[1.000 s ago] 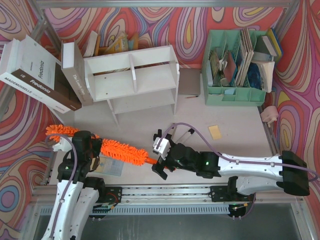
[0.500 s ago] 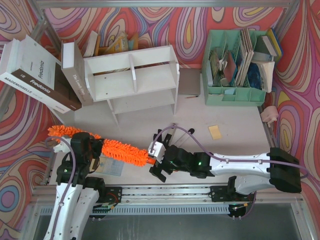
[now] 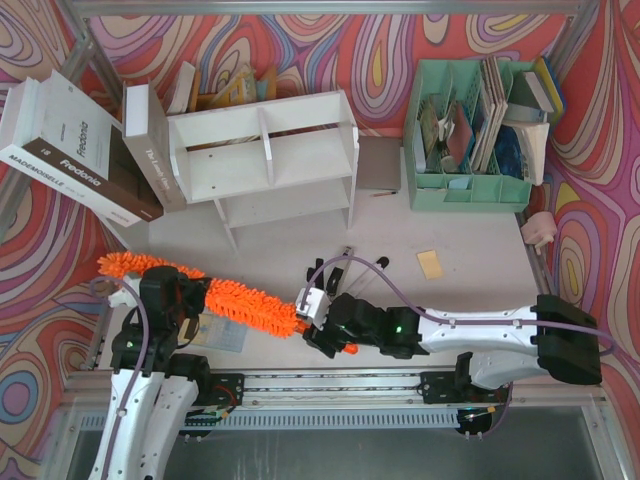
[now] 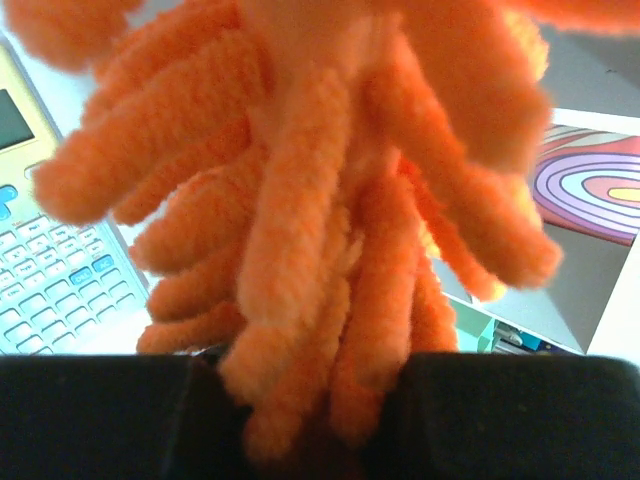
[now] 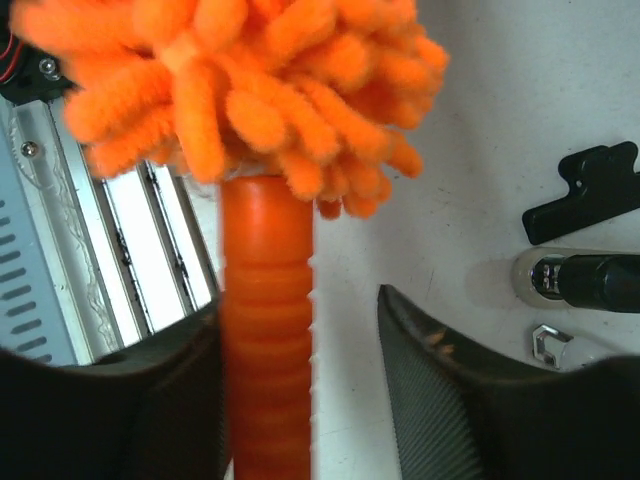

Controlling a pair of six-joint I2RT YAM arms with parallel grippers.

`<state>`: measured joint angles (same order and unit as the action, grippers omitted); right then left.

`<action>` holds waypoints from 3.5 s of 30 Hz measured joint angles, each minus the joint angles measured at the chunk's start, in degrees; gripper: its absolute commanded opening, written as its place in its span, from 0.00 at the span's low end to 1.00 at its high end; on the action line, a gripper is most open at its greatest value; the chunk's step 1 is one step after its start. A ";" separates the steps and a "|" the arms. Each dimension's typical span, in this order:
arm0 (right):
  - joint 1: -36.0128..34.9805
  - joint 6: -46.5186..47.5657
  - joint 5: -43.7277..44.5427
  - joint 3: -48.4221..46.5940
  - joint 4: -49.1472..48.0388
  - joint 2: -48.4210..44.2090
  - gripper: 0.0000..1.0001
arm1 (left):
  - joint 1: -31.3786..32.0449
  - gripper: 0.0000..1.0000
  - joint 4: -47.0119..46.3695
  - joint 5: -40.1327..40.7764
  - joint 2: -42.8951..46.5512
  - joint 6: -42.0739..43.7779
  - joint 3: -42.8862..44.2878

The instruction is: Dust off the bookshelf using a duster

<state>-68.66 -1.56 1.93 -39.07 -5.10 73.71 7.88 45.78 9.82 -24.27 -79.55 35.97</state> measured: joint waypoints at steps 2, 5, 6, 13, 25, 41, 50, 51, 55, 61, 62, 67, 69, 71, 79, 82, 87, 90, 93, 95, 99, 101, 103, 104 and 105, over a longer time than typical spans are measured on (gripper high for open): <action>-0.42 0.15 -0.48 0.07 0.00 0.17 0.38 | 0.02 0.00 -0.13 -0.15 0.02 -0.20 0.02; -0.15 0.02 -0.28 0.07 -0.37 0.20 0.28 | -0.04 0.00 0.59 0.55 0.31 -0.44 0.02; -0.07 0.33 -0.87 0.07 -0.42 0.20 0.24 | -0.07 0.00 0.59 0.57 0.42 -0.76 0.02; -0.37 0.79 -2.27 -0.20 0.13 0.17 0.12 | -0.04 0.00 1.79 1.20 1.18 -0.83 0.02; -0.33 1.31 -3.34 -2.91 7.52 -1.60 0.00 | -0.04 0.56 4.37 5.40 2.27 1.57 0.92; -0.28 6.34 0.92 -11.08 19.80 -7.93 0.00 | -0.04 0.98 5.84 27.45 20.70 15.13 5.18; -0.26 11.98 2.93 -19.61 26.95 -6.32 0.00 | -0.04 0.98 5.92 32.13 23.54 18.75 4.74; -0.26 12.66 3.34 -20.68 27.61 -6.12 0.00 | -0.04 0.99 5.88 32.33 23.54 18.97 4.50; -0.28 15.85 5.27 -24.72 29.62 -5.20 0.00 | -0.04 0.98 4.83 32.89 23.54 20.65 2.75; -0.26 19.80 8.66 -30.95 29.35 -1.60 0.00 | -0.04 0.98 2.64 31.04 23.54 25.64 1.68; -0.26 19.96 9.11 -31.98 28.37 -0.96 0.00 | -0.04 0.99 2.32 30.47 23.54 26.49 1.73; -0.28 20.70 10.12 -34.14 25.97 -0.33 0.00 | -0.04 0.99 0.61 27.21 23.54 29.97 4.37; -0.28 20.74 10.12 -34.12 25.94 -0.13 0.00 | -0.04 0.99 -0.28 26.01 23.54 30.86 6.19; -0.28 20.90 10.14 -34.01 25.99 -0.13 0.00 | -0.04 0.98 -1.16 25.07 23.54 31.71 7.43; -0.28 24.11 12.09 -34.01 24.81 -0.15 0.00 | -0.04 0.99 -2.86 21.00 23.54 32.89 2.51; -0.28 26.29 13.79 -34.01 23.54 -0.15 0.00 | -0.04 0.99 -5.11 17.49 23.54 33.59 -1.84; -0.28 32.24 15.80 -32.92 18.86 -0.24 0.00 | -0.04 0.98 -7.61 13.44 23.54 34.80 -5.42; -0.28 35.32 16.39 -29.57 13.11 -0.98 0.00 | -0.04 0.98 -10.19 11.43 23.58 35.26 -7.85; -0.26 38.60 16.98 -27.17 8.61 -1.92 0.00 | -0.04 0.99 -11.56 9.75 23.58 35.52 -10.01; -0.26 40.92 17.38 -26.14 6.43 -2.29 0.00 | -0.04 0.99 -12.66 8.72 23.58 35.74 -11.17; -0.26 47.28 17.88 -25.68 1.62 -2.34 0.00 | -0.04 0.98 -16.04 6.01 23.58 36.50 -14.12; -0.26 50.90 18.36 -25.68 -0.81 -2.34 0.00 | -0.04 0.98 -18.21 4.15 23.58 37.00 -15.91; -0.28 54.34 18.91 -25.68 -3.39 -2.27 0.00 | -0.04 0.98 -20.09 2.01 23.58 37.59 -17.51; -0.26 56.00 19.17 -25.68 -4.85 -2.14 0.00 | -0.04 0.99 -21.20 0.81 23.58 37.92 -18.21; -0.26 57.51 19.32 -25.68 -6.34 -1.95 0.00 | -0.04 0.98 -22.47 -0.57 23.58 38.21 -18.88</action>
<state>-68.93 55.94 21.26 -64.75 -11.44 71.77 7.84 23.31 9.26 -0.69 -41.34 17.08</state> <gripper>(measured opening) 0.337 0.984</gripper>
